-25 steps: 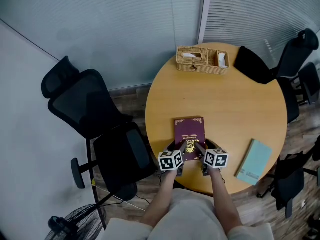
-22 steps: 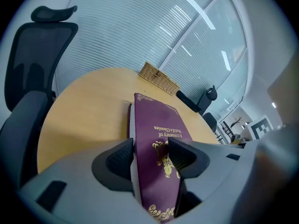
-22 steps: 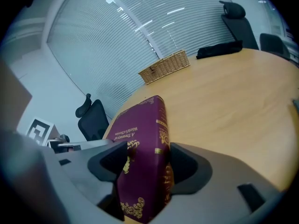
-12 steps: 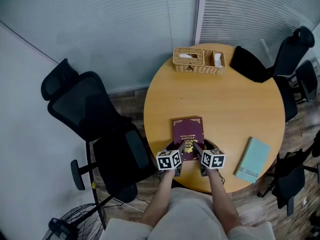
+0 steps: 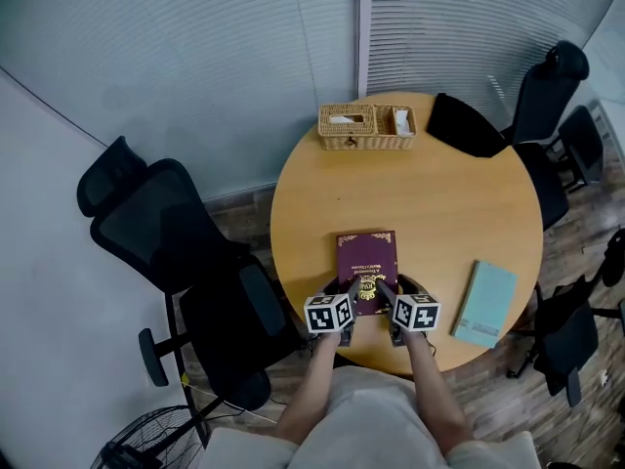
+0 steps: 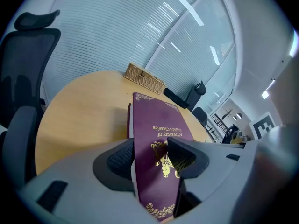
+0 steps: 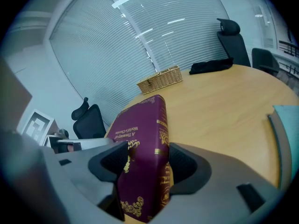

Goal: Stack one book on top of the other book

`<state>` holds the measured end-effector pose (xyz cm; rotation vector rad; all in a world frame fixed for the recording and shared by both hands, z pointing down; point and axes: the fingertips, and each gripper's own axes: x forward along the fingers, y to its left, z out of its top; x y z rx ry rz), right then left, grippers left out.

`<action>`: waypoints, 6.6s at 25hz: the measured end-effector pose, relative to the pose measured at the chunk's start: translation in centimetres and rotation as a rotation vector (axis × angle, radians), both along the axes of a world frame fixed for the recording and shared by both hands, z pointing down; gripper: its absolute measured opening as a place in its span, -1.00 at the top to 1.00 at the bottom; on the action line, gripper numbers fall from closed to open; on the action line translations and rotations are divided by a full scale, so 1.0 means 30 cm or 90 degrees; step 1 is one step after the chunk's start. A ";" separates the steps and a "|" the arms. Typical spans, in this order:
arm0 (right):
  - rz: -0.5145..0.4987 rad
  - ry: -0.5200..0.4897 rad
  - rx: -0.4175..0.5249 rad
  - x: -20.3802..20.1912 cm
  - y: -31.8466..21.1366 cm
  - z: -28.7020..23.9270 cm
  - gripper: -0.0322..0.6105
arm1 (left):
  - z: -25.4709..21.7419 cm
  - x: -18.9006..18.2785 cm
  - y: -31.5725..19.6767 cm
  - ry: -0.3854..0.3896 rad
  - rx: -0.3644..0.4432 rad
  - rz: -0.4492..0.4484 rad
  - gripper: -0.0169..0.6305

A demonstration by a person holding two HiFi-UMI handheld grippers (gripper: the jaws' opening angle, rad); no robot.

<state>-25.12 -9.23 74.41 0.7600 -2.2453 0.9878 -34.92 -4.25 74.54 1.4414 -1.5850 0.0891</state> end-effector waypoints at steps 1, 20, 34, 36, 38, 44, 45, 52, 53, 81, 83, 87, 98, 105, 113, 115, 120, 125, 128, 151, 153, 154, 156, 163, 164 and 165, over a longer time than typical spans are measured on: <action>0.009 -0.002 0.005 0.014 -0.009 -0.015 0.03 | -0.014 0.012 -0.014 -0.002 0.006 0.008 0.21; 0.104 -0.049 0.016 0.414 -0.088 -0.135 0.03 | -0.171 0.389 -0.154 -0.053 0.035 0.121 0.21; 0.197 -0.060 0.018 0.782 -0.156 -0.151 0.04 | -0.204 0.748 -0.289 -0.070 0.042 0.245 0.21; 0.212 -0.059 0.018 0.830 -0.158 -0.150 0.04 | -0.206 0.795 -0.302 -0.070 0.044 0.260 0.21; 0.226 -0.060 0.018 0.878 -0.162 -0.147 0.04 | -0.205 0.842 -0.314 -0.071 0.045 0.274 0.21; 0.250 -0.059 0.011 0.995 -0.164 -0.129 0.04 | -0.190 0.960 -0.330 -0.070 0.041 0.307 0.21; 0.250 -0.057 0.011 1.013 -0.161 -0.127 0.04 | -0.187 0.978 -0.329 -0.069 0.040 0.312 0.21; 0.261 -0.049 0.004 1.126 -0.140 -0.100 0.04 | -0.156 1.090 -0.314 -0.059 0.032 0.340 0.22; 0.263 -0.048 0.003 1.143 -0.138 -0.098 0.04 | -0.153 1.105 -0.313 -0.056 0.032 0.342 0.22; 0.242 -0.014 -0.013 1.337 -0.156 0.023 0.04 | -0.009 1.299 -0.317 -0.042 -0.014 0.370 0.24; 0.238 -0.009 -0.013 1.338 -0.163 0.032 0.04 | 0.001 1.302 -0.323 -0.041 -0.018 0.373 0.24; 0.235 -0.004 -0.015 1.337 -0.163 0.043 0.04 | 0.014 1.301 -0.321 -0.037 -0.024 0.374 0.24; 0.242 0.004 -0.014 1.357 -0.173 0.047 0.04 | 0.018 1.317 -0.338 -0.036 -0.017 0.377 0.24; 0.234 0.013 -0.017 1.334 -0.182 0.051 0.04 | 0.021 1.298 -0.343 -0.032 -0.012 0.371 0.24; 0.231 0.009 -0.019 1.324 -0.186 0.044 0.04 | 0.017 1.290 -0.343 -0.027 -0.008 0.362 0.24; 0.228 0.010 -0.018 1.320 -0.190 0.042 0.04 | 0.017 1.284 -0.347 -0.029 -0.008 0.360 0.24; 0.229 0.006 -0.020 1.317 -0.187 0.047 0.04 | 0.018 1.279 -0.345 -0.034 -0.007 0.357 0.24; 0.220 0.004 -0.019 1.296 -0.181 0.046 0.04 | 0.017 1.259 -0.343 -0.036 -0.008 0.349 0.24; 0.217 0.004 -0.019 1.295 -0.181 0.046 0.04 | 0.019 1.257 -0.343 -0.035 -0.008 0.343 0.24; 0.184 -0.015 0.063 1.372 -0.141 -0.098 0.04 | -0.149 1.161 -0.314 -0.072 0.099 0.327 0.24; 0.175 -0.017 0.078 1.389 -0.128 -0.125 0.04 | -0.179 1.155 -0.296 -0.087 0.115 0.330 0.24; 0.172 -0.021 0.083 1.396 -0.123 -0.137 0.04 | -0.191 1.150 -0.286 -0.092 0.121 0.329 0.24; 0.165 -0.028 0.097 1.411 -0.114 -0.162 0.04 | -0.214 1.144 -0.267 -0.099 0.135 0.323 0.24; 0.131 -0.034 0.135 1.447 -0.104 -0.215 0.04 | -0.283 1.151 -0.227 -0.121 0.178 0.300 0.24; 0.125 -0.036 0.137 1.449 -0.100 -0.219 0.04 | -0.292 1.156 -0.219 -0.125 0.182 0.299 0.24; 0.121 -0.038 0.139 1.450 -0.095 -0.222 0.04 | -0.302 1.162 -0.210 -0.130 0.187 0.298 0.24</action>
